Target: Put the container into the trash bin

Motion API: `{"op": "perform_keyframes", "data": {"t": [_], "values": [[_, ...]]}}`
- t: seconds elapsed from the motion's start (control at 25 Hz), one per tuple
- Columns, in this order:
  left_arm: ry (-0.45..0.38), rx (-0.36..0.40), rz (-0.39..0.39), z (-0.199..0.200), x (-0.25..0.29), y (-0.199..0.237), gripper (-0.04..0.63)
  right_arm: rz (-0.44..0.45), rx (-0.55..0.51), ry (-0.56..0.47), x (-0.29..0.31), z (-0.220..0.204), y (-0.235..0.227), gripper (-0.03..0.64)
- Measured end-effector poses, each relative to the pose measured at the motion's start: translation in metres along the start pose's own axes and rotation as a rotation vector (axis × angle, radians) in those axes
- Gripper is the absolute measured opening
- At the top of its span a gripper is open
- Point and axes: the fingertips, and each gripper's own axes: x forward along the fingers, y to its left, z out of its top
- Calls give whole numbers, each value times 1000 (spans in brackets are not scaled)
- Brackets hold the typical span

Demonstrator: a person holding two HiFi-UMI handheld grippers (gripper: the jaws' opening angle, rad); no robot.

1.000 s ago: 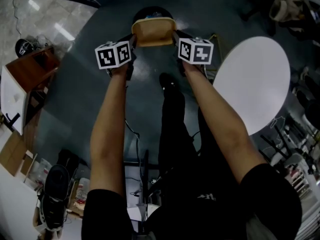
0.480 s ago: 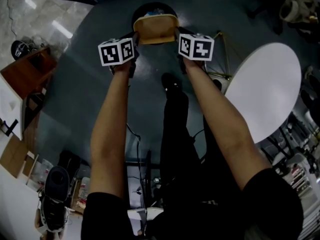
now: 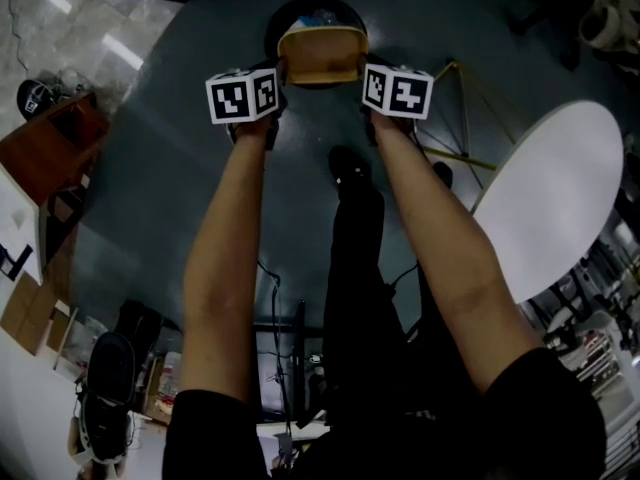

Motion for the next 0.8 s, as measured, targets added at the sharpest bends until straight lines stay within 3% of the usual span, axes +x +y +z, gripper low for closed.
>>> {"op": "perform_keyframes", "data": {"t": [0.2,0.72,0.8], "values": [[9,-1,21,-5,15,11,12,-26,37,-1,12,-10,-3,48],[24,-4,37,-13,31,37,18,-30,-20,-10,39,-7,2,51],[32,-15,45,-15,32,40,94,-38,-28,-15,39,-5,0,51]]}}
